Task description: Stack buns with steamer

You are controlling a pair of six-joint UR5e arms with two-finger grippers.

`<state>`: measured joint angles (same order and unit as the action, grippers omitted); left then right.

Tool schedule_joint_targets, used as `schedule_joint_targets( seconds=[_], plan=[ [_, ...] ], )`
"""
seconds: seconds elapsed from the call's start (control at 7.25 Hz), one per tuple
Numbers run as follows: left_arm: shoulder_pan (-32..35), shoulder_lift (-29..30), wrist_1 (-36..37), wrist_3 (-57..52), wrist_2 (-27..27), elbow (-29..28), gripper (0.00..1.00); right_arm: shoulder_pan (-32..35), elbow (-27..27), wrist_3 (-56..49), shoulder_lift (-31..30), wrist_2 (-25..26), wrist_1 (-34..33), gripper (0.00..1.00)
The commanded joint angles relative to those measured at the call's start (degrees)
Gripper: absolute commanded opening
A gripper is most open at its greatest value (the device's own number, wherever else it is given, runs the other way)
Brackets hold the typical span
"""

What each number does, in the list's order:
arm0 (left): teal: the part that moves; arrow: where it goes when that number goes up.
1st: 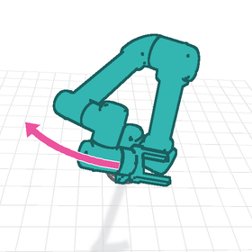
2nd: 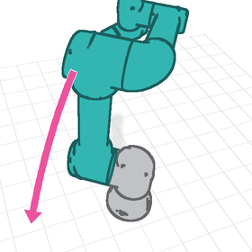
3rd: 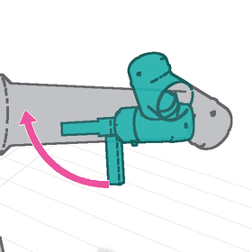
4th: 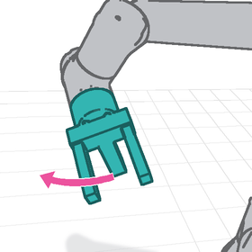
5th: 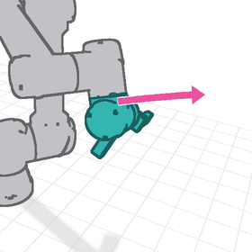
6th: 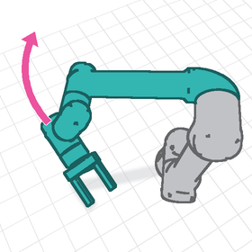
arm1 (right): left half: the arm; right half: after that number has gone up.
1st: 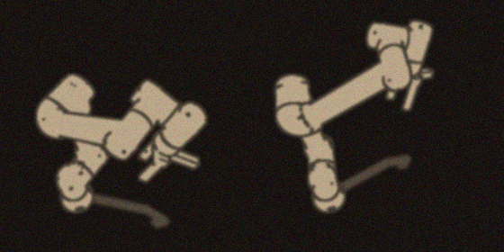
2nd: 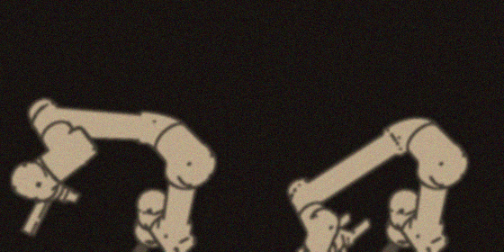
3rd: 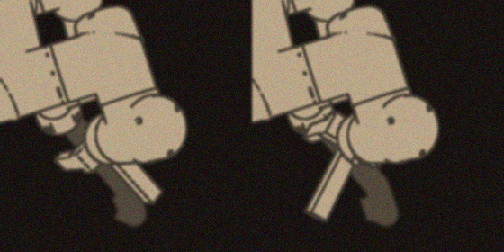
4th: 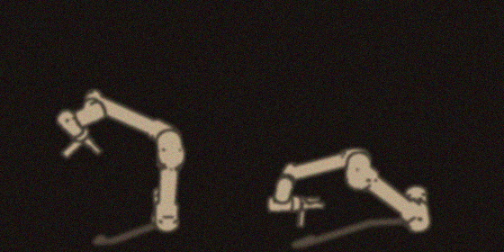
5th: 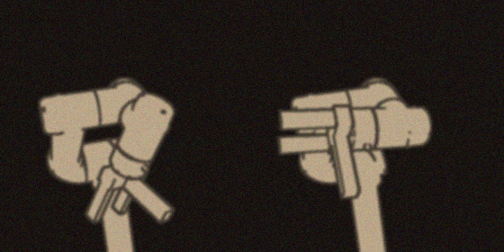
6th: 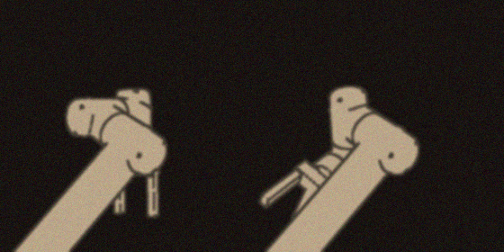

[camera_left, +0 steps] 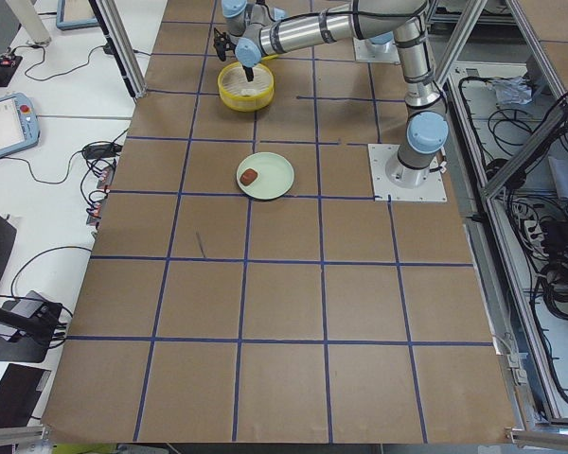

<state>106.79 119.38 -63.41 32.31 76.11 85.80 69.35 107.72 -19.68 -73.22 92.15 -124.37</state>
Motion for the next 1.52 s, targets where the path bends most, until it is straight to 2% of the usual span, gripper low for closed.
schedule_joint_targets(
  seconds=[0.0, 0.14, 0.28, 0.41, 0.55, 0.69, 0.83, 0.97, 1.1, 1.38],
  plan=[
    [-0.8, -1.4, -0.6, -4.1, 0.3, -0.9, 1.0, -0.2, 1.9, -2.0, 1.1, -1.8, -1.6, 0.93],
    [-3.9, -3.8, -2.7, -6.9, 0.4, -0.5, 1.0, -0.2, 2.1, -1.9, 1.5, -2.4, -3.7, 0.93],
    [-8.1, -7.0, -5.1, -12.2, 0.5, 0.3, 1.0, -0.2, 2.4, -2.0, 1.6, -4.8, -3.4, 0.74],
    [-12.4, -9.3, -8.3, -20.0, 2.0, 0.4, 1.0, -0.2, 4.0, -2.3, 1.8, -4.9, -3.5, 0.64],
    [-16.0, -9.9, -9.6, -25.7, 5.2, 0.7, 1.0, -0.2, 4.1, -4.8, 1.8, -2.5, -4.4, 0.58],
    [-17.6, -9.3, -9.3, -27.5, 5.4, 3.7, 1.0, -0.3, 4.2, -9.1, 1.8, 0.8, -4.7, 0.45],
    [-19.2, -10.0, -6.6, -27.4, 12.8, 8.9, 1.0, -0.2, 4.2, -9.5, 1.8, 0.9, -4.8, 0.25],
    [-22.9, -10.1, -1.2, -28.8, 17.4, 12.5, 1.0, -0.3, 3.9, -9.3, 1.6, 0.8, -4.8, 0.11],
    [-27.6, -10.1, -1.4, -37.1, 17.3, 13.9, 1.0, -0.2, 3.7, -9.4, 1.1, 0.8, -4.7, 0.07],
    [-31.5, -9.9, -1.3, -40.0, 17.1, 15.6, 0.96, -0.2, 3.4, -8.9, 0.4, 0.9, -4.1, 0.06]
  ],
)
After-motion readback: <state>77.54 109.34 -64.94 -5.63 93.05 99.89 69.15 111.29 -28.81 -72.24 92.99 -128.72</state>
